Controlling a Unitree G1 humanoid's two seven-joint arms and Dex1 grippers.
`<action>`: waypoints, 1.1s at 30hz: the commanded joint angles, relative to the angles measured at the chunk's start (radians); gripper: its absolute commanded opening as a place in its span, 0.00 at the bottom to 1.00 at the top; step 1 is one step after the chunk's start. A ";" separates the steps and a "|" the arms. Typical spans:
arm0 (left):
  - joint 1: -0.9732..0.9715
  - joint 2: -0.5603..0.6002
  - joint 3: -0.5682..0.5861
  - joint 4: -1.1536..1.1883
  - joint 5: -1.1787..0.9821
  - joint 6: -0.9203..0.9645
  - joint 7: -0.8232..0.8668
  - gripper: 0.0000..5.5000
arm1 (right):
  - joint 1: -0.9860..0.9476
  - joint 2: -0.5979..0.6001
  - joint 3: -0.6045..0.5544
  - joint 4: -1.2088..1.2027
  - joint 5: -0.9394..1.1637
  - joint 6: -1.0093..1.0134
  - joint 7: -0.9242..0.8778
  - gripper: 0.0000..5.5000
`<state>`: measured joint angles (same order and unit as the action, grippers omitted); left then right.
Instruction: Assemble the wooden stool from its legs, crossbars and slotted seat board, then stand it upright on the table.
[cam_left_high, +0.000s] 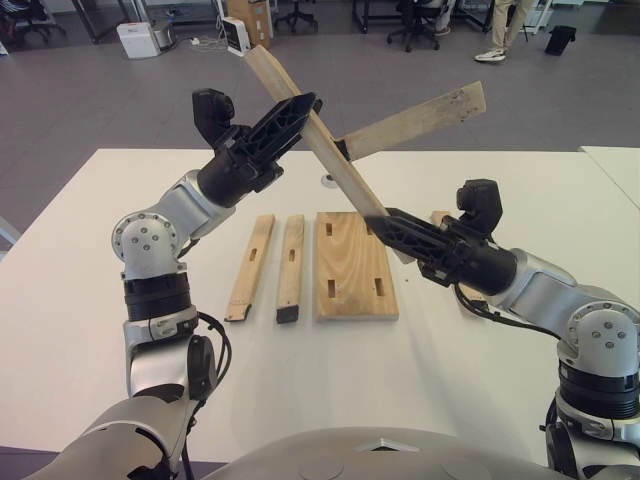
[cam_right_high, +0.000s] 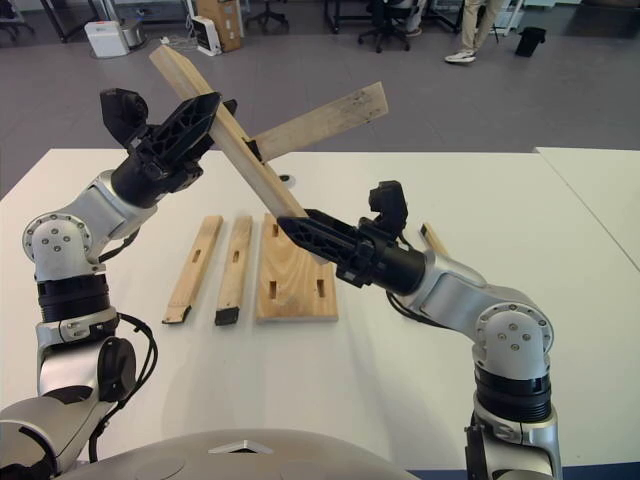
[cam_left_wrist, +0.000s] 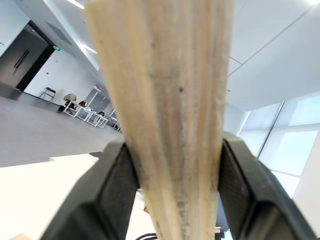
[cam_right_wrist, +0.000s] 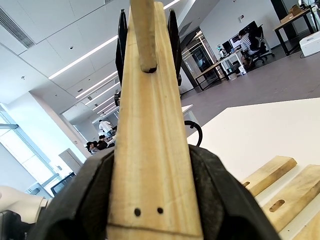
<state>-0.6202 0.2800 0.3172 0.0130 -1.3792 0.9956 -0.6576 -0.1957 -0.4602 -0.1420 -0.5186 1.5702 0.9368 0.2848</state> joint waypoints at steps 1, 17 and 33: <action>-0.015 0.009 0.018 0.031 0.022 -0.034 0.004 0.38 | 0.012 -0.019 0.003 0.009 -0.040 -0.024 -0.016 0.51; -0.130 0.125 -0.044 0.236 0.351 -0.192 -0.069 0.38 | 0.026 -0.042 -0.196 0.266 -0.310 -0.164 -0.108 0.68; -0.048 0.076 -0.024 0.179 0.322 -0.211 -0.334 0.38 | 0.018 0.022 -0.217 0.305 -0.412 -0.186 -0.135 0.68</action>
<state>-0.6750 0.3861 0.2508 0.2210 -0.9921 0.7621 -1.0160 -0.1598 -0.4583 -0.3628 -0.2110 1.1739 0.7595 0.1631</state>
